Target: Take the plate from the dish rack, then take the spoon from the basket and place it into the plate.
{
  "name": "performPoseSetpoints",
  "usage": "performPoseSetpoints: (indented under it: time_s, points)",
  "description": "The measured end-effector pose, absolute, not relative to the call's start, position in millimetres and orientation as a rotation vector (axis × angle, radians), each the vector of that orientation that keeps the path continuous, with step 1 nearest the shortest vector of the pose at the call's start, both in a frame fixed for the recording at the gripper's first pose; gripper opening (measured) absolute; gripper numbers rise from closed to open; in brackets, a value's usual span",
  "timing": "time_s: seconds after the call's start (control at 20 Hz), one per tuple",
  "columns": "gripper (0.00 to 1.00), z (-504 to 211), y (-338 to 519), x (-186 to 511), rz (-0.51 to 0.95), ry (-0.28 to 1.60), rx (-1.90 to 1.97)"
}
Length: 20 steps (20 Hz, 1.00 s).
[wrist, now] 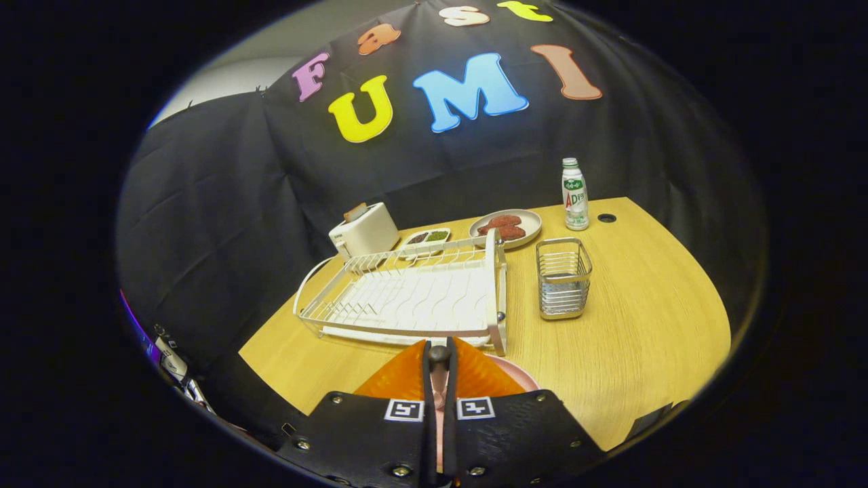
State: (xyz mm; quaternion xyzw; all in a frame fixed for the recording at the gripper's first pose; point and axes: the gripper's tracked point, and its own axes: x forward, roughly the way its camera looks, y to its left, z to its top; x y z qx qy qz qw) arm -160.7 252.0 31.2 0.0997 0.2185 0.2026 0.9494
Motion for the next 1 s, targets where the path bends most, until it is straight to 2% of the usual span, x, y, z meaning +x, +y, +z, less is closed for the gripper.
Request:
performPoseSetpoints:
  time_s: [0.1,0.15,0.3,0.7,1.0]
  points:
    - [0.04,27,246,-160,0.383,0.457,0.202]
    - [0.09,31,243,-159,0.376,0.453,0.192]
    - [0.14,43,241,-153,0.374,0.42,0.114]
    - [0.16,96,229,-145,0.363,0.307,0.077]
    - [0.16,172,196,-126,0.237,0.117,0.08]
